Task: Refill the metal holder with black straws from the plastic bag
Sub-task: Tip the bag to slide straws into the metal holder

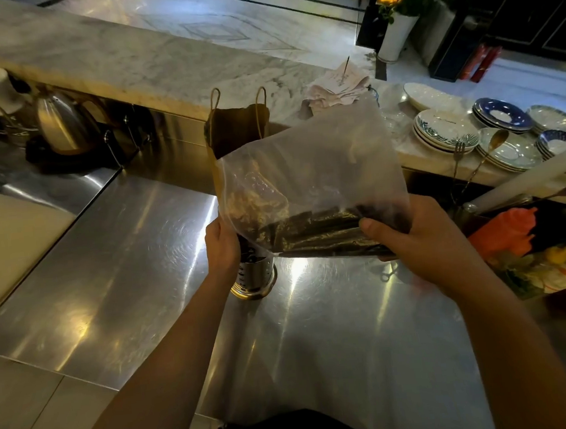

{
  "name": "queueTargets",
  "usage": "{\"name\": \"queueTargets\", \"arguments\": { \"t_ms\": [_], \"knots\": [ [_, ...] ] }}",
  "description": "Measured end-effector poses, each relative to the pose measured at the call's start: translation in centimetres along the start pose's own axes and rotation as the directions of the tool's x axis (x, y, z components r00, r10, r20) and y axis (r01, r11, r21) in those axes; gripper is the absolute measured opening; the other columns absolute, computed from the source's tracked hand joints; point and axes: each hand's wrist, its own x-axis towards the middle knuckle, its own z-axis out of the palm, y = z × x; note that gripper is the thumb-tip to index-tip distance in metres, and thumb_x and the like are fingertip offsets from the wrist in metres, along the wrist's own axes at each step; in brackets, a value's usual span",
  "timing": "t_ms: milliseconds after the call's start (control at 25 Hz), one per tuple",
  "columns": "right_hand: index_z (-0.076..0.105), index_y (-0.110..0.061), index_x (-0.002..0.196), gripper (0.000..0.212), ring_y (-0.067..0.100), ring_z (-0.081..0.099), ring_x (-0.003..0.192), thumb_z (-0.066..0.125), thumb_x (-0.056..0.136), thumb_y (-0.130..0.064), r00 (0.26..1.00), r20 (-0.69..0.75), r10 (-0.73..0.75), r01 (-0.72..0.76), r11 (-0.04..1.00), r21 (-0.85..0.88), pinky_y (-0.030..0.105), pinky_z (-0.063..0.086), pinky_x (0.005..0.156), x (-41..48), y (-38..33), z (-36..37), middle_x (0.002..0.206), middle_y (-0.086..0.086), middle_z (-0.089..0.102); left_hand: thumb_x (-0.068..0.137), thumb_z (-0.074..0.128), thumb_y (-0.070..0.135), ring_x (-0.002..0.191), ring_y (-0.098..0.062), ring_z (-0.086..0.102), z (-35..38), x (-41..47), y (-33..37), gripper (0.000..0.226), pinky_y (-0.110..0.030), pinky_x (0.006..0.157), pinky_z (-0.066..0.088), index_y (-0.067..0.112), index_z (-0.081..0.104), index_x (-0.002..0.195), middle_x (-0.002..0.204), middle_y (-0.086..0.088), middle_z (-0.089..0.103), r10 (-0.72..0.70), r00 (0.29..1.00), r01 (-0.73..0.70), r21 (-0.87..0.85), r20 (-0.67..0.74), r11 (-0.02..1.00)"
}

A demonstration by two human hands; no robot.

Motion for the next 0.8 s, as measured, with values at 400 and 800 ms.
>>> {"name": "queueTargets", "arguments": {
  "t_ms": [400, 800],
  "knots": [
    [0.061, -0.016, 0.119, 0.028, 0.009, 0.066, 0.084, 0.061, 0.092, -0.025, 0.999, -0.038, -0.037, 0.034, 0.996, -0.078, 0.016, 0.048, 0.062, 0.01, -0.72, -0.21, 0.1, 0.004, 0.068, 0.1, 0.026, 0.054, 0.127, -0.029, 0.051, 0.19, 0.16, 0.29, 0.06, -0.045, 0.11, 0.039, 0.011, 0.054, 0.132, 0.138, -0.012, 0.055, -0.081, 0.997, 0.081, 0.015, 0.009, 0.997],
    [0.062, -0.015, 0.118, 0.029, 0.01, 0.068, 0.082, 0.062, 0.092, -0.026, 0.999, -0.004, -0.04, 0.039, 0.998, -0.049, 0.017, 0.052, 0.061, -0.03, -0.85, -0.17, 0.098, 0.004, 0.069, 0.102, 0.032, 0.045, 0.121, -0.029, 0.055, -0.02, 0.14, -0.13, 0.053, -0.047, 0.105, 0.043, 0.003, 0.056, 0.124, 0.129, -0.013, 0.06, -0.031, 1.0, 0.031, -0.006, 0.004, 1.0]
  ]
}}
